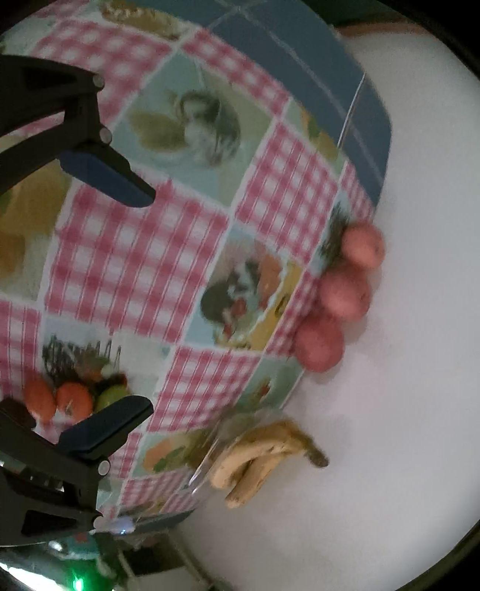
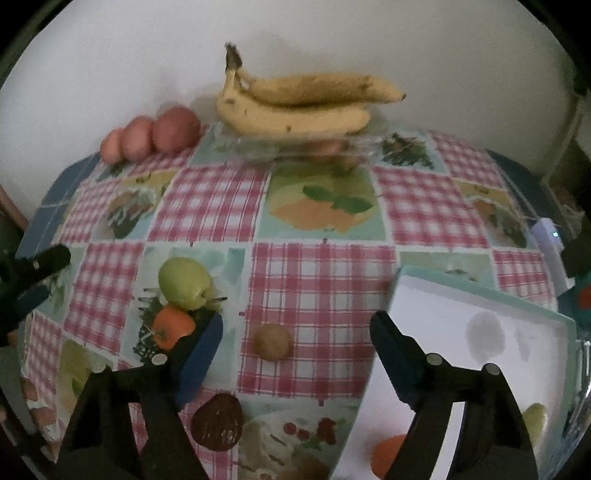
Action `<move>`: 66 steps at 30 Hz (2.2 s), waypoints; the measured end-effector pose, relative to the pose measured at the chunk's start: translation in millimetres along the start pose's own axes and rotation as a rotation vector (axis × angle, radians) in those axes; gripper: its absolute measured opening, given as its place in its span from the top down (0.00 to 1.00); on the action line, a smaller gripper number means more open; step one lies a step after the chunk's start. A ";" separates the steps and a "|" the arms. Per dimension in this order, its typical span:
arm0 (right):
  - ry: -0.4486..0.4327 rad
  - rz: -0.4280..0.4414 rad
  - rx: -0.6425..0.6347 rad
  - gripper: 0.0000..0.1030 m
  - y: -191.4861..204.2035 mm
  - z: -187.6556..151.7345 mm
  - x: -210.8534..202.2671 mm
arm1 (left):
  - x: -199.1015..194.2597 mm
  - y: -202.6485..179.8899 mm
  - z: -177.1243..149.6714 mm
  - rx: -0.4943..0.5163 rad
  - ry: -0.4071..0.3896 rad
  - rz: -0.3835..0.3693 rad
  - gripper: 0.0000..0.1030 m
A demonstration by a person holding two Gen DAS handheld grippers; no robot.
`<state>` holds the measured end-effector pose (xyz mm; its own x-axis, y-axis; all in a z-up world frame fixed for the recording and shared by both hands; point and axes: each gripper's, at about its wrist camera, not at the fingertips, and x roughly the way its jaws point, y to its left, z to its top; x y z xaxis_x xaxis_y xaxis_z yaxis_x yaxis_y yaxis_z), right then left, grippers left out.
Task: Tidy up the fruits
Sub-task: 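Grasp another brown kiwi with the right tool while the left grasps the green apple, then carry the kiwi and apple over the white tray and open both tools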
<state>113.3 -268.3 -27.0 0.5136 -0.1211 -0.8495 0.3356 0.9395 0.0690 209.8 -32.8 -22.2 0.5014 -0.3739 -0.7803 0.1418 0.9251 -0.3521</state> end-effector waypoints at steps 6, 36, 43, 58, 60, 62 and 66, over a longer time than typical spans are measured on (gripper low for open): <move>0.056 -0.005 -0.037 0.38 4.2 -5.3 21.1 | 9.6 -3.3 1.0 -0.011 -0.022 0.022 0.00; 0.084 0.034 -0.013 0.75 -20.5 -17.6 25.9 | 62.4 -88.9 -37.8 0.210 0.142 -0.063 0.16; 0.080 0.040 -0.007 0.75 -20.9 -18.3 25.9 | 66.6 -97.0 -47.6 0.294 0.142 0.008 0.20; 0.080 0.033 -0.006 0.75 -20.0 -19.8 26.1 | 65.3 -87.4 -39.0 0.187 0.172 -0.144 0.47; 0.081 0.039 -0.004 0.75 -19.2 -20.4 26.3 | 65.0 -86.4 -38.9 0.178 0.177 -0.144 0.47; 0.081 0.038 -0.007 0.75 -18.6 -20.7 26.3 | 62.4 -86.4 -40.1 0.186 0.174 -0.132 0.47; 0.082 0.063 0.015 0.75 -21.9 -20.9 25.0 | 61.2 -85.4 -39.1 0.167 0.177 -0.128 0.47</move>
<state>102.3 -285.2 -60.6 0.4681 -0.0349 -0.8830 0.3168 0.9394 0.1309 195.0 -137.3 -60.1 0.3151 -0.4805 -0.8184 0.3409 0.8621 -0.3749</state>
